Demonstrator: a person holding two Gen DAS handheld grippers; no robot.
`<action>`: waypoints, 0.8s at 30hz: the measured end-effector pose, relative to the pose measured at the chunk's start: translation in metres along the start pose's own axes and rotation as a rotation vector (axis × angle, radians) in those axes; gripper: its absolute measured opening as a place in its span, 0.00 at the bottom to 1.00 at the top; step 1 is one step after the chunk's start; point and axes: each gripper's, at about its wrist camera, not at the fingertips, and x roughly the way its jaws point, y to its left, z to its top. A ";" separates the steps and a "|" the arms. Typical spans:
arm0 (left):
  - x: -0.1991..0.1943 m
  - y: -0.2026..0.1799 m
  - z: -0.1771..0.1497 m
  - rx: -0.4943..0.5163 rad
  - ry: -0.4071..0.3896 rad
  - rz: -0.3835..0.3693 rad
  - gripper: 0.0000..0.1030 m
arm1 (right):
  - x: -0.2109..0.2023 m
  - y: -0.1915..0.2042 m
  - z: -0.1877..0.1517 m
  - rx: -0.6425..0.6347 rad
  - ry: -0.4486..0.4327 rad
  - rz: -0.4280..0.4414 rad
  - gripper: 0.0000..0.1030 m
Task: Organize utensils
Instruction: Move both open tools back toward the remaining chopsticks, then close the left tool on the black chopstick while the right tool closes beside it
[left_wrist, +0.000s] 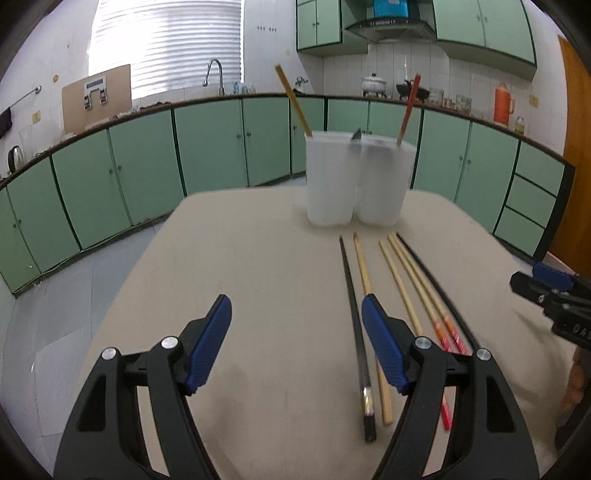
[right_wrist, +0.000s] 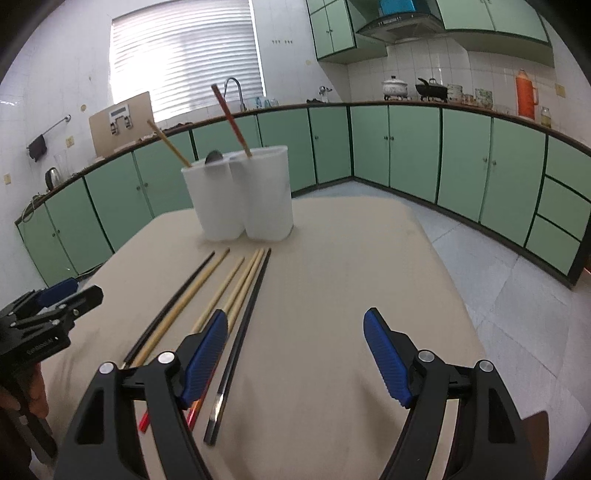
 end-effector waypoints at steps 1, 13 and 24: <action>-0.001 0.001 -0.002 -0.004 0.006 0.000 0.69 | -0.002 0.001 -0.002 -0.003 0.000 -0.002 0.72; -0.014 -0.009 -0.019 -0.013 0.076 0.006 0.65 | -0.010 0.033 -0.030 -0.089 0.117 0.041 0.35; -0.010 -0.021 -0.034 -0.009 0.122 -0.013 0.62 | -0.001 0.047 -0.051 -0.113 0.197 0.063 0.28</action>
